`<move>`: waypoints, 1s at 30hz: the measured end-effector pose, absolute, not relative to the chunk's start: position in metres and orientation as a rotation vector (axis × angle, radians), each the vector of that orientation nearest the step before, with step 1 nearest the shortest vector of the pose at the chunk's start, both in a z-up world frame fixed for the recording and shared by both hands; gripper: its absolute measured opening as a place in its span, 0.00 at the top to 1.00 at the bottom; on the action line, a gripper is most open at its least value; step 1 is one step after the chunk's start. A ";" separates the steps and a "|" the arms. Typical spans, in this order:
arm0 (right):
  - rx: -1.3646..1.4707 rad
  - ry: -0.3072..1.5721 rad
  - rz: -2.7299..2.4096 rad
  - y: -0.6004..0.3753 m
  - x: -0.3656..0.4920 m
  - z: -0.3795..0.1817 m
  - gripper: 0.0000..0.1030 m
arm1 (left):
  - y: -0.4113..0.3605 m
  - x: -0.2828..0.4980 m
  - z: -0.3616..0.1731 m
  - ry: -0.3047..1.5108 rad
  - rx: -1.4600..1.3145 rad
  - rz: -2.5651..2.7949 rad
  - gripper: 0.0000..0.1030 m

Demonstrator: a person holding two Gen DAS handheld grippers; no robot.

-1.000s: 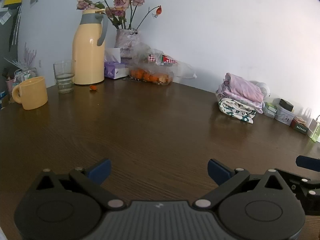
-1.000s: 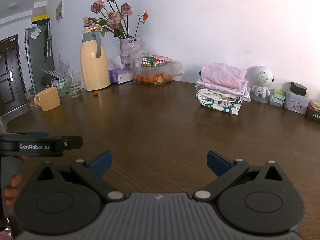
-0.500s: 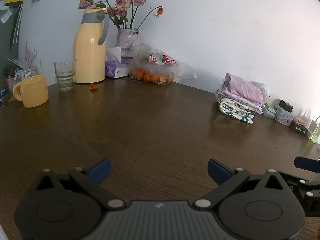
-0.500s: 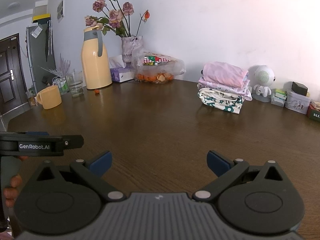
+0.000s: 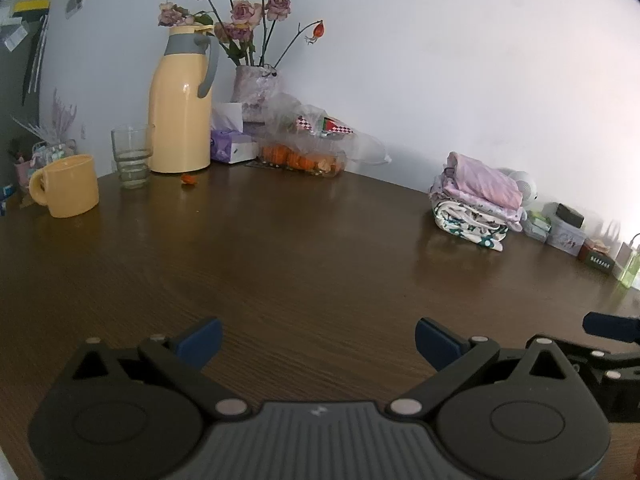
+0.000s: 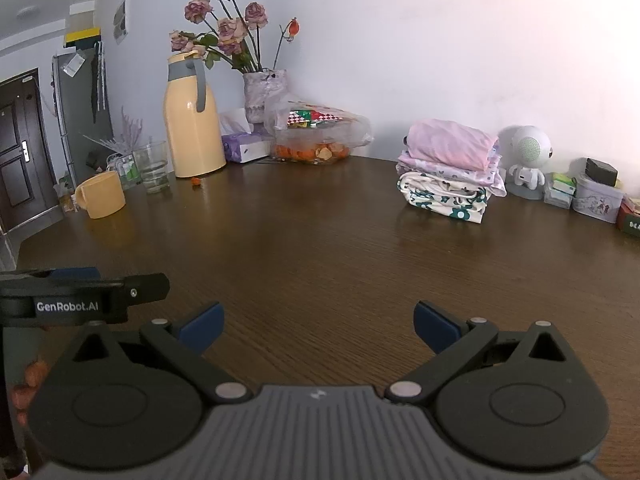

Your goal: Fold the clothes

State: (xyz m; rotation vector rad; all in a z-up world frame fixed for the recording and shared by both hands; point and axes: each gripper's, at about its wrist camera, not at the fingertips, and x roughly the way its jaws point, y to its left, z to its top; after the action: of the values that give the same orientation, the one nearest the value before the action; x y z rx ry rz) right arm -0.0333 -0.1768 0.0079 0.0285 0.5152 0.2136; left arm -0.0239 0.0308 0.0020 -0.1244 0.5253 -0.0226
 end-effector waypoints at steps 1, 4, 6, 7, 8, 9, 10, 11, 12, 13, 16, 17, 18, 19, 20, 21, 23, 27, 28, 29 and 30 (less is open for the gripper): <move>0.028 0.516 0.214 -0.177 -0.033 0.008 0.00 | 0.031 -0.024 0.002 0.524 -0.122 -0.027 0.00; 0.024 0.518 0.212 -0.176 -0.032 0.007 0.00 | 0.030 -0.025 0.002 0.518 -0.116 -0.030 0.00; 0.022 0.522 0.213 -0.175 -0.031 0.006 0.00 | 0.031 -0.025 0.002 0.518 -0.113 -0.032 0.00; 0.020 0.524 0.213 -0.175 -0.031 0.005 0.00 | 0.030 -0.025 0.002 0.518 -0.111 -0.032 0.00; 0.019 0.525 0.212 -0.175 -0.031 0.005 0.00 | 0.030 -0.025 0.002 0.518 -0.109 -0.032 0.00; 0.018 0.526 0.211 -0.174 -0.031 0.005 0.00 | 0.029 -0.025 0.002 0.518 -0.108 -0.033 0.00; 0.017 0.527 0.210 -0.174 -0.031 0.005 0.00 | 0.029 -0.025 0.002 0.519 -0.106 -0.033 0.00; 0.018 0.527 0.209 -0.174 -0.031 0.005 0.00 | 0.028 -0.025 0.002 0.519 -0.104 -0.034 0.00; 0.018 0.527 0.208 -0.174 -0.031 0.005 0.00 | 0.028 -0.025 0.002 0.519 -0.103 -0.034 0.00; 0.018 0.526 0.206 -0.174 -0.032 0.005 0.00 | 0.027 -0.024 0.002 0.520 -0.101 -0.034 0.00; 0.020 0.525 0.200 -0.175 -0.032 0.006 0.00 | 0.025 -0.024 0.001 0.523 -0.090 -0.041 0.00; 0.022 0.525 0.197 -0.176 -0.032 0.006 0.00 | 0.024 -0.023 0.001 0.525 -0.083 -0.047 0.00; 0.023 0.526 0.191 -0.176 -0.032 0.006 0.00 | 0.022 -0.022 0.001 0.526 -0.076 -0.053 0.00; 0.025 0.526 0.185 -0.176 -0.032 0.006 0.00 | 0.020 -0.021 0.001 0.526 -0.067 -0.060 0.00; 0.027 0.527 0.179 -0.177 -0.031 0.006 0.00 | 0.018 -0.020 0.002 0.527 -0.058 -0.068 0.00; 0.028 0.527 0.172 -0.177 -0.032 0.006 0.00 | 0.016 -0.019 0.002 0.528 -0.050 -0.075 0.00; 0.031 0.527 0.165 -0.179 -0.031 0.006 0.00 | 0.011 -0.016 0.002 0.528 -0.032 -0.087 0.00; 0.040 0.534 0.160 -0.181 -0.030 0.006 0.00 | 0.005 -0.014 0.002 0.524 -0.018 -0.094 0.00; 0.043 0.535 0.159 -0.182 -0.030 0.006 0.00 | 0.004 -0.013 0.003 0.521 -0.017 -0.097 0.00; 0.044 0.536 0.157 -0.182 -0.030 0.006 0.00 | 0.003 -0.012 0.003 0.521 -0.014 -0.100 0.00; 0.046 0.537 0.155 -0.182 -0.030 0.006 0.00 | 0.002 -0.011 0.003 0.521 -0.010 -0.104 0.00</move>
State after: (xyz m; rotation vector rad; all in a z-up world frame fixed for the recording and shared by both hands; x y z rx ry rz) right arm -0.0303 -0.1823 0.0061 0.0460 0.5369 0.1553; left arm -0.0113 0.0019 0.0030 -0.0102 0.5210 -0.1037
